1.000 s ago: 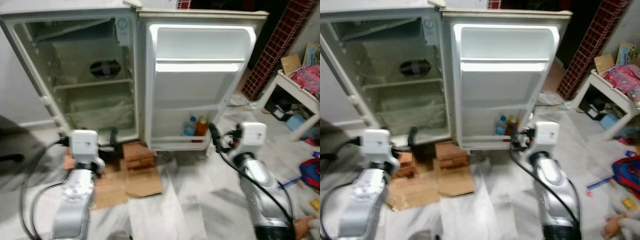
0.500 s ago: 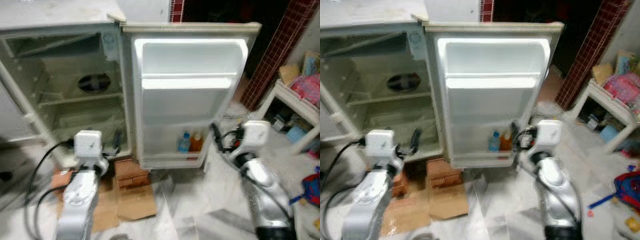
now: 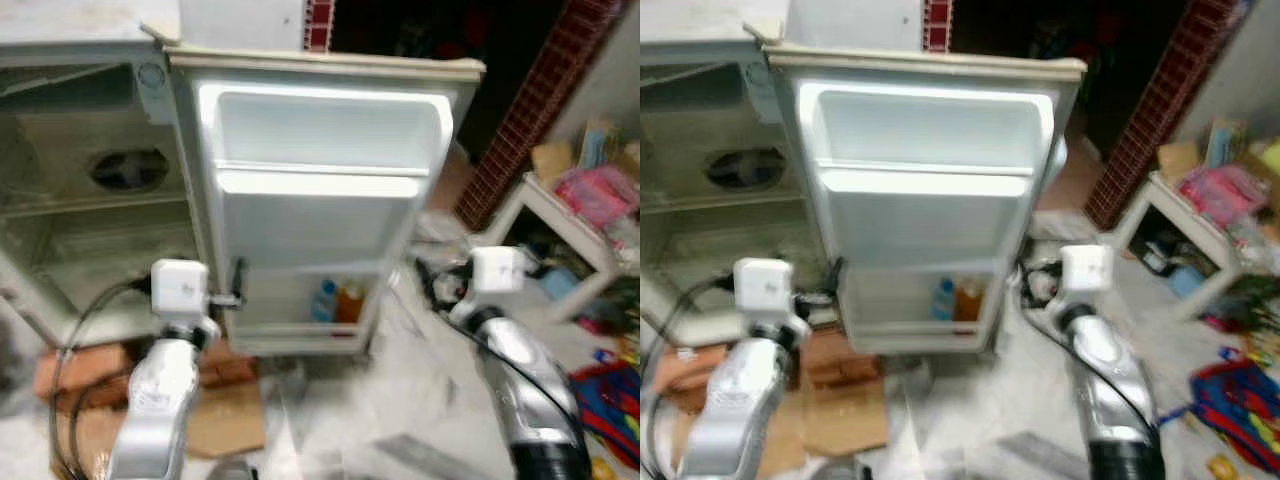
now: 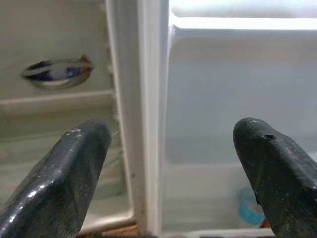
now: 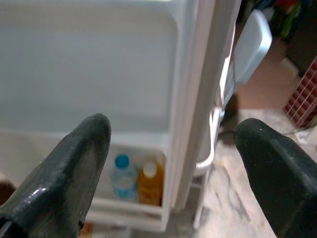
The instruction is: Restocking fridge
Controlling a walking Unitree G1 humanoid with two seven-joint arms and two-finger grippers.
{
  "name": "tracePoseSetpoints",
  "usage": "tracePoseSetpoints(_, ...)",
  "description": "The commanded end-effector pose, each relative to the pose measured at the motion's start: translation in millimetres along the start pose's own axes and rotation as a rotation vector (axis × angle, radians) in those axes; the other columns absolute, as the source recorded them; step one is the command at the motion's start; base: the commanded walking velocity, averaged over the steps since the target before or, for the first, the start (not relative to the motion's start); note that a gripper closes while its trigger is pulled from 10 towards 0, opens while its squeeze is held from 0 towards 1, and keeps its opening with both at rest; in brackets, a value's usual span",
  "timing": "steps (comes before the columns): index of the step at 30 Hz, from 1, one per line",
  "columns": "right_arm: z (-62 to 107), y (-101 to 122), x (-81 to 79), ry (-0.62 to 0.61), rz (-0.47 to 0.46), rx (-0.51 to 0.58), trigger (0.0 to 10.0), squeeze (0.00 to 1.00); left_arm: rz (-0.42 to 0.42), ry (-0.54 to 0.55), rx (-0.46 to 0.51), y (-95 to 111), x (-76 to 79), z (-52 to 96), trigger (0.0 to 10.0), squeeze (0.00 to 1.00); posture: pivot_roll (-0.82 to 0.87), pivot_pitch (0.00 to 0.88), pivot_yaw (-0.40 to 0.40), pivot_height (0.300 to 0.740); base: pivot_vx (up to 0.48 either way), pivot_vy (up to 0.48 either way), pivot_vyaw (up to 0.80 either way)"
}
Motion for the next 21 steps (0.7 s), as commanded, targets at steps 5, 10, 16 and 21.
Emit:
tracePoseSetpoints(5, -1.4, -12, 16.5, -0.018, 0.036, -0.068, 10.0, 0.00, -0.011, -0.037, 0.007, 2, 11.9, -1.2, 10.0, 0.00, 0.02, 0.000, -0.045, 0.740, 0.000, -0.480, 0.00)
tracePoseSetpoints(10, -13.2, -1, 30.3, -0.060, 0.058, -0.055, 10.0, 0.00, -0.031, -0.027, -0.002, 2, 10.0, -2.6, 10.0, 0.00, 0.02, 0.000, -0.042, 0.740, 0.000, -0.480, 0.00)
tracePoseSetpoints(16, -26.3, 16, 36.7, -0.085, 0.101, -0.011, 10.0, 0.00, -0.048, 0.016, -0.010, 0, 3.6, -4.2, 10.0, 0.00, 0.03, 0.000, -0.041, 0.740, 0.000, -0.472, 0.27)
tracePoseSetpoints(21, -37.1, 34, 29.7, -0.073, 0.115, 0.051, 10.0, 0.00, -0.059, 0.045, -0.016, -1, -1.2, -5.3, 10.0, 0.00, 0.03, 0.000, -0.043, 0.740, 0.000, -0.461, 0.80)
Point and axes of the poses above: a point about 5 cm out from each wrist's last joint towards the gripper, its own z axis pointing back from the gripper into the wrist, its own y axis along the axis of the wrist's last joint, x = y × z, the point moved 5 cm from there along -z, pointing out of the wrist towards the gripper, and after that the axes turned 13 degrees about z, right-handed, at the moved point
